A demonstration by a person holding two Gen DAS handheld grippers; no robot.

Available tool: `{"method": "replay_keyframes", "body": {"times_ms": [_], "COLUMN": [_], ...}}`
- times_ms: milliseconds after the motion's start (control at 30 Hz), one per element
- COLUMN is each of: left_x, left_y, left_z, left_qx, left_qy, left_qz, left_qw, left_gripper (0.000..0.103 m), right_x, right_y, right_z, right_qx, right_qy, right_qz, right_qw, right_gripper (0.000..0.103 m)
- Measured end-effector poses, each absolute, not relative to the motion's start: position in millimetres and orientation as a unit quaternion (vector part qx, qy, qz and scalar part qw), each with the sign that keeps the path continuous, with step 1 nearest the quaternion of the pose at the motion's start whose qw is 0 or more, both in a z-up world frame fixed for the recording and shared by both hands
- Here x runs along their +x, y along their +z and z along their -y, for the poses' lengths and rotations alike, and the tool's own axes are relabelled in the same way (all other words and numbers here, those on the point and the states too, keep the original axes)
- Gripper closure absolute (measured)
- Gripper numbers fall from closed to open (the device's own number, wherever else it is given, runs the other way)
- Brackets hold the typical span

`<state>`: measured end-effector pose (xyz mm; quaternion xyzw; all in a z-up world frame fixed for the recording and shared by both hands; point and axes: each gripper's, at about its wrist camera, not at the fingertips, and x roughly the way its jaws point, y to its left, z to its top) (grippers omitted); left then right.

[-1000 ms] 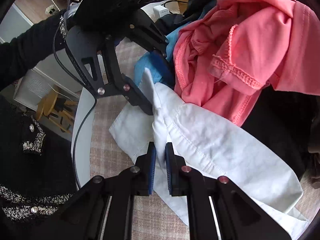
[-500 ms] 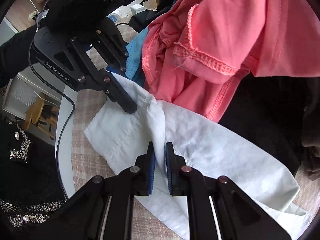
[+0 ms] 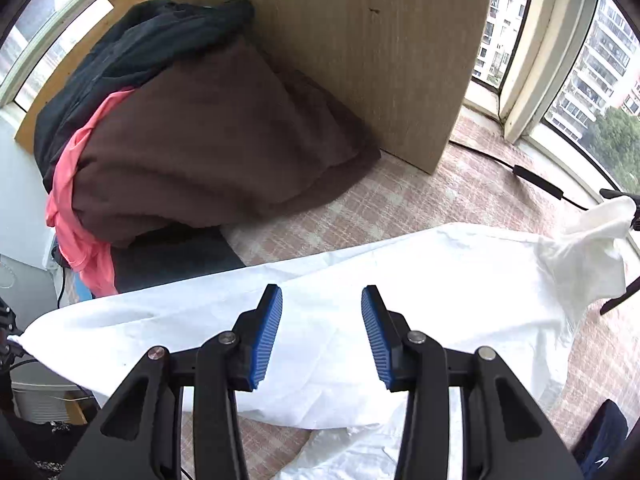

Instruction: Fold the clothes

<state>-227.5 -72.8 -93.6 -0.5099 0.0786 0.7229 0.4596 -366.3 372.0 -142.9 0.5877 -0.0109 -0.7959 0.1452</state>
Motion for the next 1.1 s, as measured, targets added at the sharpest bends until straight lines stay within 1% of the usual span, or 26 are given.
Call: {"method": "replay_keyframes", "body": {"times_ms": [67, 200, 333, 500, 633, 767, 833, 900, 967, 1100], "left_x": [-234.4, -241.5, -246.7, -246.6, -246.3, -249.9, -251.0, -250.9, -250.6, -248.2], "left_y": [-105.7, -122.0, -135.0, -140.1, -138.9, -142.4, -145.4, -147.9, -150.3, -154.3], "left_z": [78.4, 84.8, 86.0, 85.7, 84.2, 83.9, 83.9, 83.9, 83.5, 82.3], "left_qx": [-0.533, -0.548, -0.564, -0.573, -0.574, -0.583, -0.588, -0.593, -0.597, -0.603], "left_qy": [0.720, 0.719, 0.714, 0.709, 0.710, 0.711, 0.709, 0.706, 0.703, 0.698], "left_qz": [-0.076, -0.079, -0.083, -0.091, -0.095, -0.090, -0.088, -0.086, -0.087, -0.091], "left_qw": [0.437, 0.419, 0.407, 0.401, 0.395, 0.383, 0.380, 0.378, 0.376, 0.374], "left_gripper": [0.100, 0.100, 0.100, 0.100, 0.100, 0.100, 0.100, 0.100, 0.100, 0.100], "right_x": [-355.6, -338.7, -333.6, -331.1, -338.3, -347.4, -350.8, -353.3, -352.7, -352.0], "right_y": [-153.0, -169.9, -171.0, -183.1, -198.8, -214.9, -220.4, -221.7, -219.1, -195.3], "right_z": [-351.3, -297.6, -268.4, -232.9, -219.0, -216.4, -217.8, -220.5, -223.5, -229.8], "right_qx": [0.569, 0.548, 0.529, 0.504, 0.517, 0.542, 0.561, 0.573, 0.569, 0.548], "right_qy": [-0.801, -0.773, -0.724, -0.639, -0.569, -0.516, -0.495, -0.490, -0.498, -0.528], "right_qz": [-0.034, -0.206, -0.281, -0.393, -0.436, -0.453, -0.448, -0.440, -0.446, -0.443], "right_qw": [0.183, 0.243, 0.342, 0.428, 0.467, 0.485, 0.489, 0.487, 0.479, 0.473], "right_gripper": [0.062, 0.062, 0.062, 0.062, 0.062, 0.062, 0.067, 0.086, 0.097, 0.100]}}
